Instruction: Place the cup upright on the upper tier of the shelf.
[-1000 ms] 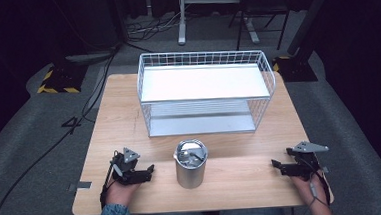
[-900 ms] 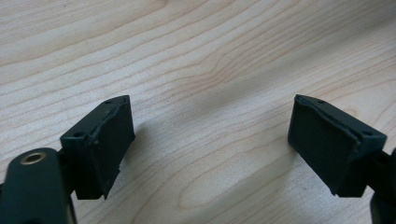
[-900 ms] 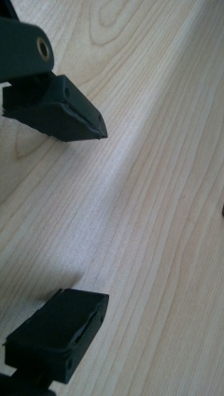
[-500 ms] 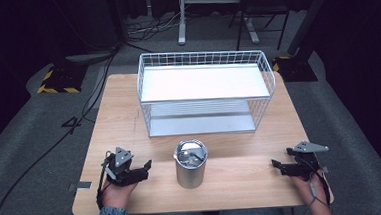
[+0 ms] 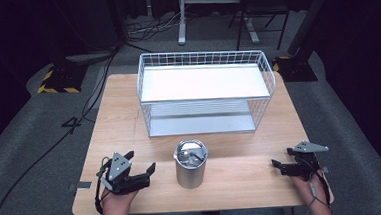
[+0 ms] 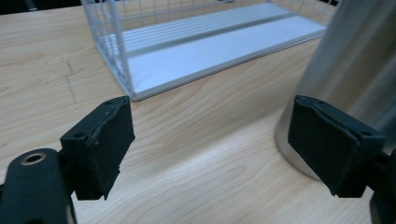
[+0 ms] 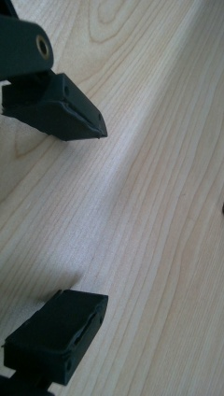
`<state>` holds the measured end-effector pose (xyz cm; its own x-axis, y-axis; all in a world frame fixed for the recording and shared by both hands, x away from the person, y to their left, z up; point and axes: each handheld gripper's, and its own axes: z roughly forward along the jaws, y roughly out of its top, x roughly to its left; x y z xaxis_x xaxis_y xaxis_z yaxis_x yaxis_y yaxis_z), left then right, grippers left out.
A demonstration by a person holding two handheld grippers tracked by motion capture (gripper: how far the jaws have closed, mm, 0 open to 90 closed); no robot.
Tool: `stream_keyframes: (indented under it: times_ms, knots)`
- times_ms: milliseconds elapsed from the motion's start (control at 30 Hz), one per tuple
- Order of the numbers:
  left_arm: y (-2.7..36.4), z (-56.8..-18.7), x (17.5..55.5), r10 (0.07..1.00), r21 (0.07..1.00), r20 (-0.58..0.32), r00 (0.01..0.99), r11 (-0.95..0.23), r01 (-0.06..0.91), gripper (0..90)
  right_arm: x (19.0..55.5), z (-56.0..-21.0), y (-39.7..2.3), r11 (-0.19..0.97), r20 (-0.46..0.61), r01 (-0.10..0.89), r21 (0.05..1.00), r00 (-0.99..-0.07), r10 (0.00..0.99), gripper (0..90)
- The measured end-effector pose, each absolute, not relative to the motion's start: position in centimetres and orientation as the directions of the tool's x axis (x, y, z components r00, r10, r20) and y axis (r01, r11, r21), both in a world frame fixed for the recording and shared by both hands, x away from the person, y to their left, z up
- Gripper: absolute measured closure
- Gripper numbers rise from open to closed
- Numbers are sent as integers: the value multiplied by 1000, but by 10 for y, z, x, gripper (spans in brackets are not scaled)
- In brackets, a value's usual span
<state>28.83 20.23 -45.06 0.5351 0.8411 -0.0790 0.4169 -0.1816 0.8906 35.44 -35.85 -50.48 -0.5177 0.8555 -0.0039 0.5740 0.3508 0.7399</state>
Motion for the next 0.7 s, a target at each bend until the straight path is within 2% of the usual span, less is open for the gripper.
stream_keyframes:
  times_ms: [700]
  knots:
    - [150,-447,278,717,915,-60,694,-238,326,137,354,-505,-358,352,-6,572,740,-518,855,169]
